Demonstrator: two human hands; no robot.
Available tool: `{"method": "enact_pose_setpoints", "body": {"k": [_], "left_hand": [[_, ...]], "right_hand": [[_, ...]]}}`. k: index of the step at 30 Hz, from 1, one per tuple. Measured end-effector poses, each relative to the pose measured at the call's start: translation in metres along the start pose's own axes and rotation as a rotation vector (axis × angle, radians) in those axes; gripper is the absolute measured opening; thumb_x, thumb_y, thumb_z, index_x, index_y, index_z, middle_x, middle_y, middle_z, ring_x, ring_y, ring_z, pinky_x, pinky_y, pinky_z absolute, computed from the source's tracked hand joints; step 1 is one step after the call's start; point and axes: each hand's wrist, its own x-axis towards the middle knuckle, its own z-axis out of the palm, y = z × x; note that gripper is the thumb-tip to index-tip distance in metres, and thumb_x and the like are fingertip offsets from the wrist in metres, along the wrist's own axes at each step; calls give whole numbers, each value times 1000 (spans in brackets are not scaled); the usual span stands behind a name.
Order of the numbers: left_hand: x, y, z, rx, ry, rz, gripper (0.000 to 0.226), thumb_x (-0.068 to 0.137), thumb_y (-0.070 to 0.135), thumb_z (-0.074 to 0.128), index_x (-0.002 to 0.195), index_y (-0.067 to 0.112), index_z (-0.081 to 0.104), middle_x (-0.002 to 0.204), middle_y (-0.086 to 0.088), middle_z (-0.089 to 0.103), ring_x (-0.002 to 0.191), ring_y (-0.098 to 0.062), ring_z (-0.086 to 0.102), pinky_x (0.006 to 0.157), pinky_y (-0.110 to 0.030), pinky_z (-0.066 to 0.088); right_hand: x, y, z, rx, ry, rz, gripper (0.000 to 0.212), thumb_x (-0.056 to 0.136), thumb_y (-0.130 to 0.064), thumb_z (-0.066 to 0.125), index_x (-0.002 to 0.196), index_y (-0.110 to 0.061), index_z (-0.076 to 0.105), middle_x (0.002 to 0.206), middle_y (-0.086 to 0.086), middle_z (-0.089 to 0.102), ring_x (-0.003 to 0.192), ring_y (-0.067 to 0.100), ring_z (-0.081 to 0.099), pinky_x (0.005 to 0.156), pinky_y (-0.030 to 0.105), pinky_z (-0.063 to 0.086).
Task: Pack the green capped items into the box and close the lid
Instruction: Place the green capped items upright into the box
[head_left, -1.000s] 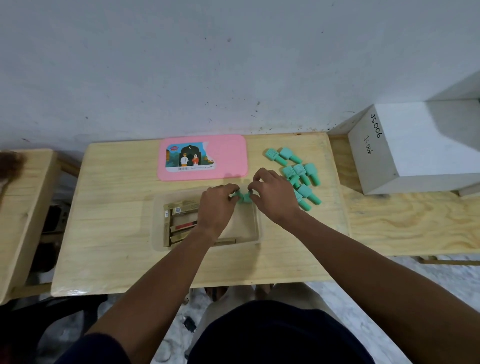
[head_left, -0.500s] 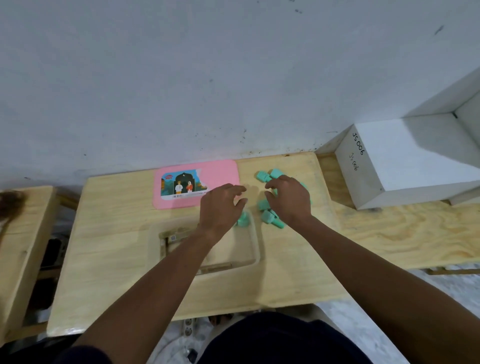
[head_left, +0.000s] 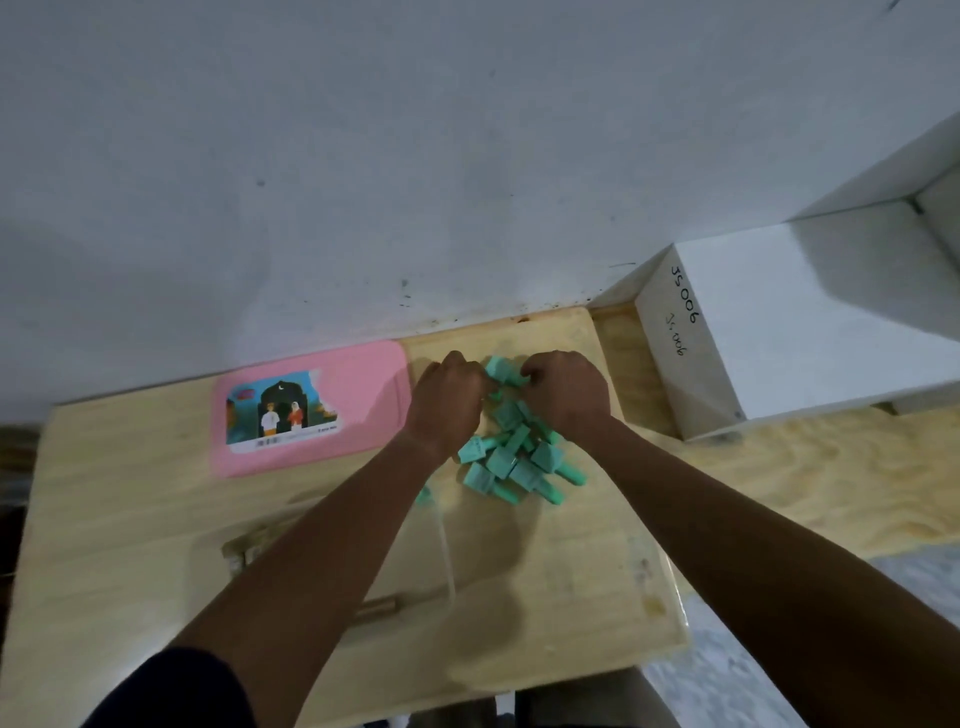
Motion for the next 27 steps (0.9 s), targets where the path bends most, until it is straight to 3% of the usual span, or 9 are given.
{"method": "enact_pose_setpoints", "body": {"k": [6,11,14,17,20,22,24,27], "left_hand": [[15,1,4,152,-12,153,29,78,1,61,95,22,73,92,4,69,97,-23,51,79,-36,39],[15,-10,8,139,52,248,39,76,-5,60,107,17,70,97,-2,72,99,-26,57,82,-37,44],[5,-18,-4,-178,177,117,38,84,-1,62,117,16,65,101,-7,73,95,-26,63,83,-37,49],[-14,-23,-29,-677,282,-118,38,92,8,60,126,23,58,98,-2,72,92,-11,66,85,-24,52],[-36,-34,-56,-1026,301,-281,34,88,-3,63,118,15,66,94,-7,73,87,-5,69,82,-20,54],[-55,-43,-70,-1138,281,-335,26,85,-5,67,109,6,69,81,-8,72,73,1,66,71,-15,51],[-75,-53,-80,-1177,291,-346,20,81,-1,74,100,5,70,66,2,71,62,1,62,64,-14,47],[-106,-63,-88,-1190,295,-353,17,78,3,78,93,5,70,59,8,70,59,-3,63,60,-16,50]], "right_hand": [[15,-1,4,-23,-62,55,19,76,-27,66,93,-27,75,84,0,72,79,23,68,67,33,57],[20,-4,6,-2,-83,69,26,74,-25,67,100,-27,74,88,3,72,81,27,69,69,34,58],[14,-6,1,143,-30,56,30,77,-22,65,105,-26,73,90,5,75,84,28,69,73,34,57],[1,-10,-9,336,33,91,17,80,-23,66,94,-24,76,82,1,76,83,23,70,78,34,56],[-17,-18,-21,572,65,125,13,83,-20,64,88,-21,76,74,1,75,72,17,72,74,37,59],[-33,-26,-29,750,30,116,13,88,-12,61,88,-15,74,81,12,75,66,18,70,72,37,59],[-51,-38,-36,885,-22,72,15,94,-8,59,92,-9,73,88,21,72,67,19,67,70,31,59],[-78,-55,-37,910,-84,6,17,98,-8,57,102,-1,71,90,19,69,69,17,68,68,23,60]]}}
